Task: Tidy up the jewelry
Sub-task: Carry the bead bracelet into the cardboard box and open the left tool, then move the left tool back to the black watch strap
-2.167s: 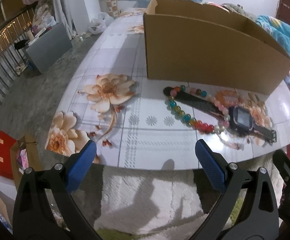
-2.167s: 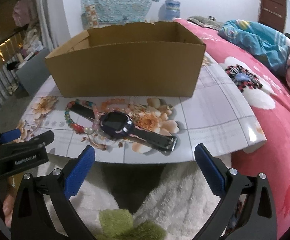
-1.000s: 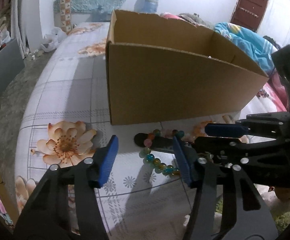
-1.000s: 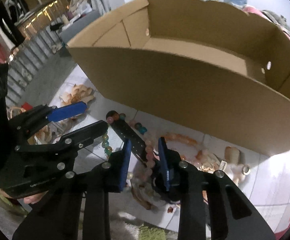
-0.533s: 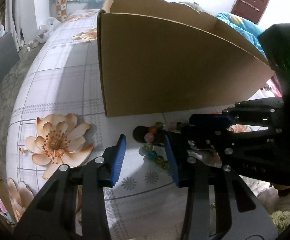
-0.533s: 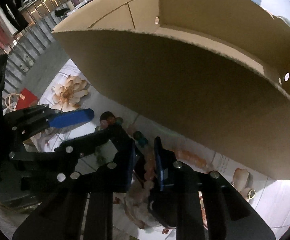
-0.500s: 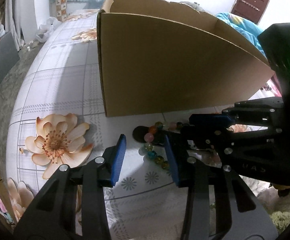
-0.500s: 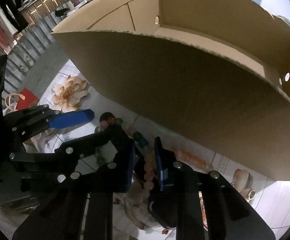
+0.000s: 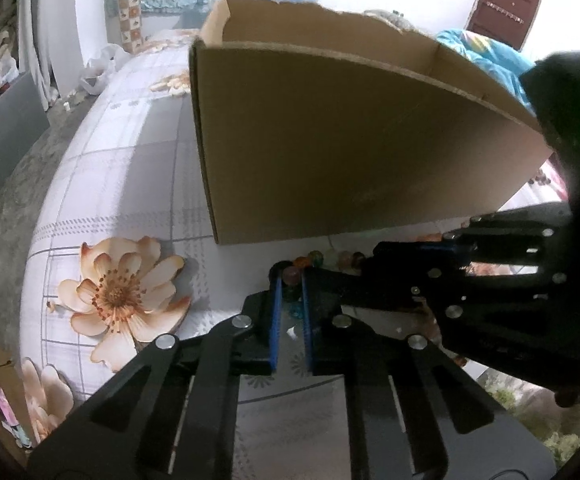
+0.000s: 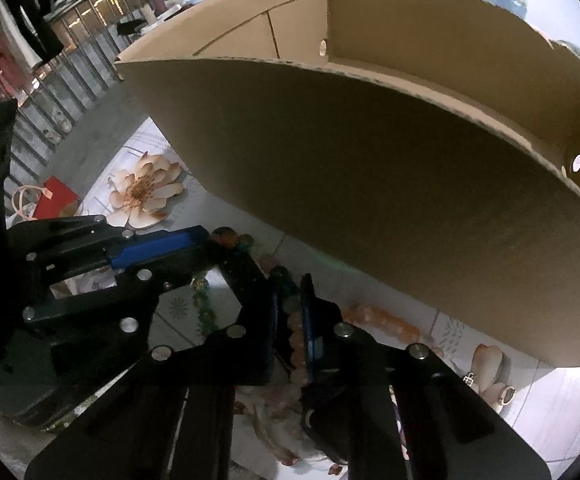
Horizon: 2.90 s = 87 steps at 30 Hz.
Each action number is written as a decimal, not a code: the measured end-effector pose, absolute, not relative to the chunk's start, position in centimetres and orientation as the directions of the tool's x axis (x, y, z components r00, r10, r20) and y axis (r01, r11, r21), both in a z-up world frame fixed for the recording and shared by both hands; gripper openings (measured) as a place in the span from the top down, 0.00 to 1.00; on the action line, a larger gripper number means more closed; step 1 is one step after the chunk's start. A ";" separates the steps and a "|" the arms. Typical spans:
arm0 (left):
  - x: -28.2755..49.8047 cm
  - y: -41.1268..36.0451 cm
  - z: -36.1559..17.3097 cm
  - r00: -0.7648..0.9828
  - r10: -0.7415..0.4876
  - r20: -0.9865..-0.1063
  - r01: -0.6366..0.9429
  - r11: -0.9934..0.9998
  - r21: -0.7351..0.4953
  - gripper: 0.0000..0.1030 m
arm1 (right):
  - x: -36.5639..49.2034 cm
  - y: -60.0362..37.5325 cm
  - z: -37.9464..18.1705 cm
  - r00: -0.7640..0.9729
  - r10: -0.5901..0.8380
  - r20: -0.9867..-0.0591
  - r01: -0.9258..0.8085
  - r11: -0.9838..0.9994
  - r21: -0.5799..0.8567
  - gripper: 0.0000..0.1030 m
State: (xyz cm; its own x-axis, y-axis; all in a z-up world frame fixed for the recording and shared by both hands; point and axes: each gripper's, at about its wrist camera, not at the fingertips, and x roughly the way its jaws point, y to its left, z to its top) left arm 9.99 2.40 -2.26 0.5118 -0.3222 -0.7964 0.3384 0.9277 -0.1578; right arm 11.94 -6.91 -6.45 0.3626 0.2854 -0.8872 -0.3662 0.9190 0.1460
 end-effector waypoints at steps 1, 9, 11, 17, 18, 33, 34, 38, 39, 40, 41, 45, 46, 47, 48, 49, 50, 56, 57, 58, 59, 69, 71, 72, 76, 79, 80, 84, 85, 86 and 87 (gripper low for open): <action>9.9 2.4 -2.1 0.516 -0.323 -0.793 0.339 0.928 -0.156 0.92 | 11.9 -7.1 -6.4 0.364 0.293 -0.884 -0.363 0.919 0.156 0.91; 7.3 2.3 0.9 0.566 -0.354 -0.744 0.359 0.919 -0.165 0.92 | 9.7 -8.6 -3.6 0.428 0.360 -0.829 -0.348 0.912 0.217 0.91; 6.9 2.2 2.3 0.581 -0.369 -0.725 0.369 0.914 -0.169 0.92 | 8.7 -9.0 -2.6 0.449 0.380 -0.809 -0.348 0.908 0.233 0.91; 4.6 1.4 7.9 0.638 -0.425 -0.642 0.427 0.889 -0.165 0.92 | 5.9 -10.6 1.8 0.546 0.414 -0.729 -0.359 0.901 0.243 0.91; 4.3 1.1 8.9 0.647 -0.433 -0.628 0.439 0.884 -0.158 0.92 | 5.5 -10.9 3.2 0.574 0.418 -0.703 -0.366 0.900 0.237 0.91; 14.6 -3.1 16.7 0.703 -0.417 -0.576 0.468 0.881 -0.067 0.92 | 18.9 -14.4 9.9 0.569 0.482 -0.666 -0.404 0.870 0.284 0.91; 15.7 -3.2 16.3 0.694 -0.407 -0.594 0.461 0.885 -0.068 0.92 | 20.1 -14.4 9.4 0.561 0.478 -0.676 -0.395 0.872 0.289 0.91; 19.9 -4.1 12.8 0.633 -0.341 -0.695 0.427 0.903 -0.053 0.92 | 24.8 -14.1 5.7 0.451 0.486 -0.748 -0.373 0.865 0.336 0.91; 20.9 -4.2 11.9 0.609 -0.329 -0.722 0.422 0.905 -0.057 0.92 | 25.3 -13.8 4.9 0.425 0.487 -0.763 -0.367 0.863 0.346 0.91; 21.7 -4.4 11.0 0.589 -0.310 -0.746 0.414 0.909 -0.050 0.92 | 26.2 -13.7 3.9 0.392 0.486 -0.781 -0.362 0.862 0.355 0.91; 22.1 -4.4 10.3 0.579 -0.294 -0.760 0.408 0.912 -0.043 0.92 | 27.4 -13.6 2.7 0.352 0.484 -0.801 -0.350 0.862 0.367 0.91; 24.2 -4.7 7.4 0.521 -0.230 -0.822 0.403 0.915 -0.001 0.92 | 31.2 -12.8 -0.4 0.246 0.458 -0.854 -0.328 0.869 0.371 0.91; 24.8 -4.9 6.9 0.506 -0.215 -0.835 0.400 0.916 0.006 0.92 | 31.9 -12.7 -0.7 0.229 0.454 -0.861 -0.327 0.869 0.371 0.91; 25.4 -4.9 6.4 0.491 -0.198 -0.848 0.396 0.918 0.015 0.92 | 32.6 -12.3 -1.4 0.208 0.449 -0.869 -0.323 0.870 0.372 0.91; 25.9 -5.1 6.1 0.486 -0.182 -0.855 0.393 0.919 0.028 0.92 | 33.4 -11.9 -2.1 0.182 0.445 -0.877 -0.315 0.871 0.377 0.91; 26.3 -5.3 5.9 0.483 -0.160 -0.861 0.390 0.920 0.048 0.92 | 34.1 -11.6 -2.6 0.160 0.446 -0.881 -0.310 0.870 0.384 0.91; 26.5 -5.3 5.8 0.483 -0.149 -0.863 0.388 0.920 0.059 0.91 | 34.9 -11.3 -3.2 0.141 0.450 -0.882 -0.307 0.867 0.393 0.90; 26.4 -5.2 6.8 0.528 -0.119 -0.841 0.366 0.926 0.098 0.83 | 37.0 -11.2 -4.1 0.166 0.422 -0.891 -0.283 0.886 0.367 0.90; 26.3 -5.1 7.0 0.536 -0.122 -0.835 0.363 0.927 0.098 0.83 | 37.2 -11.5 -4.0 0.175 0.421 -0.890 -0.276 0.889 0.366 0.90; 26.0 -5.0 7.2 0.546 -0.124 -0.829 0.361 0.927 0.099 0.83 | 37.1 -11.7 -3.8 0.188 0.418 -0.889 -0.270 0.892 0.363 0.90; 25.6 -5.0 7.6 0.562 -0.126 -0.818 0.360 0.927 0.105 0.82 | 37.1 -12.0 -3.7 0.204 0.414 -0.887 -0.267 0.895 0.356 0.90; 19.7 -3.1 11.9 0.687 -0.127 -0.716 0.306 0.944 0.126 0.47 | 32.1 -15.7 2.9 0.394 0.396 -0.829 -0.237 0.915 0.325 0.75; 17.6 -2.5 12.8 0.712 -0.115 -0.692 0.287 0.948 0.138 0.39 | 29.3 -16.5 5.2 0.461 0.381 -0.801 -0.245 0.923 0.297 0.66; 16.5 -2.2 13.1 0.724 -0.108 -0.682 0.278 0.950 0.144 0.37 | 27.9 -16.9 6.2 0.489 0.372 -0.789 -0.247 0.927 0.283 0.59; 12.6 -1.1 13.8 0.749 -0.083 -0.658 0.249 0.955 0.164 0.24 | 20.9 -17.7 9.7 0.608 0.321 -0.726 -0.264 0.944 0.196 0.40; 9.8 -0.3 13.4 0.745 -0.074 -0.662 0.239 0.958 0.161 0.18 | 15.4 -17.7 10.8 0.668 0.270 -0.694 -0.265 0.957 0.117 0.26; 8.8 0.0 12.9 0.739 -0.078 -0.669 0.238 0.959 0.151 0.18 | 13.9 -17.7 10.8 0.679 0.250 -0.690 -0.261 0.961 0.091 0.22; 6.5 0.4 9.9 0.687 -0.064 -0.724 0.237 0.961 0.139 0.18 | 8.0 -17.2 9.1 0.706 0.141 -0.694 -0.220 0.975 -0.026 0.08; 6.2 0.5 8.9 0.668 -0.060 -0.741 0.236 0.962 0.135 0.18 | 6.9 -17.0 8.4 0.711 0.106 -0.695 -0.208 0.976 -0.064 0.07; 5.9 0.5 7.9 0.649 -0.059 -0.759 0.238 0.963 0.129 0.18 | 5.8 -16.8 7.7 0.717 0.069 -0.694 -0.197 0.975 -0.107 0.06; 5.7 0.6 6.9 0.631 -0.054 -0.774 0.238 0.963 0.127 0.18 | 4.9 -16.8 7.1 0.721 0.042 -0.691 -0.189 0.972 -0.138 0.06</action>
